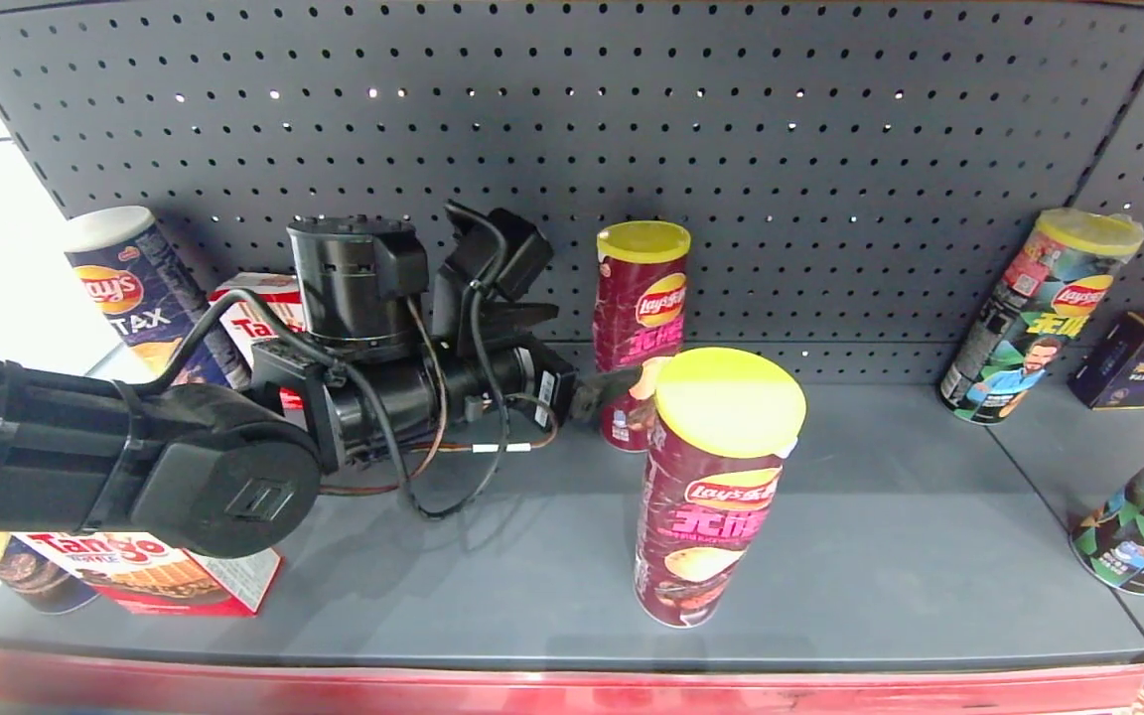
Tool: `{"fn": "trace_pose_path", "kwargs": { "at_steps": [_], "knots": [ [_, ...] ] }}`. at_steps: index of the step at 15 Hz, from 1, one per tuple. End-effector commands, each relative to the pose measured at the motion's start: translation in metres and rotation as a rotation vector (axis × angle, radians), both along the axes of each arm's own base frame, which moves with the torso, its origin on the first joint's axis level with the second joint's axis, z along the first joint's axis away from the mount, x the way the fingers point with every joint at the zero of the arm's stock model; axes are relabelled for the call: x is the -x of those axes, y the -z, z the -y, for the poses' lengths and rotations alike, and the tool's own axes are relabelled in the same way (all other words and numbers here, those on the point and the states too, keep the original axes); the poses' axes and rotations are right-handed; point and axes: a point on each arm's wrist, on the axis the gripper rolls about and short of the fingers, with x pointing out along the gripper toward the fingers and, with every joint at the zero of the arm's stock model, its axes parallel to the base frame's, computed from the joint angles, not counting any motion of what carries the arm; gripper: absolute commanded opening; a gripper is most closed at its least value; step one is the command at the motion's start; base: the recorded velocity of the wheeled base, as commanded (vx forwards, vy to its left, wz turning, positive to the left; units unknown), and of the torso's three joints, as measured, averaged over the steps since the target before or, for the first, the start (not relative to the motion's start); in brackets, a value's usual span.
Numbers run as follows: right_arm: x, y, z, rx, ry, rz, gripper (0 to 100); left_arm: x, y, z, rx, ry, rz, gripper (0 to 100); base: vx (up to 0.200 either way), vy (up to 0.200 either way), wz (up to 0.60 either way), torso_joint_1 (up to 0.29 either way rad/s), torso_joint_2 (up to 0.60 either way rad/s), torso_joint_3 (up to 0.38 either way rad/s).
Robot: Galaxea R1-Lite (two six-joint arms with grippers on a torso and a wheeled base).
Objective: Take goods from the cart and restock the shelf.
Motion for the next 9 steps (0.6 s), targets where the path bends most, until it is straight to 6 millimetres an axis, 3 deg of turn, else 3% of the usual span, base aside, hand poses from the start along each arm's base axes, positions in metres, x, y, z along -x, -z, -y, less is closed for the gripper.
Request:
{"fn": "trace_pose_path", "kwargs": {
  "at_steps": [1,9],
  "knots": [
    [0.0,0.0,0.0,0.001,0.0,-0.001,100,-0.001,-0.003,0.0,0.004,-0.009,0.008,100,0.0,0.0,0.0,0.0,0.0,0.0],
    [0.0,0.0,0.0,0.001,0.0,-0.001,100,-0.012,0.008,-0.003,-0.021,-0.165,-0.01,100,0.0,0.0,0.0,0.0,0.0,0.0]
  ]
}}
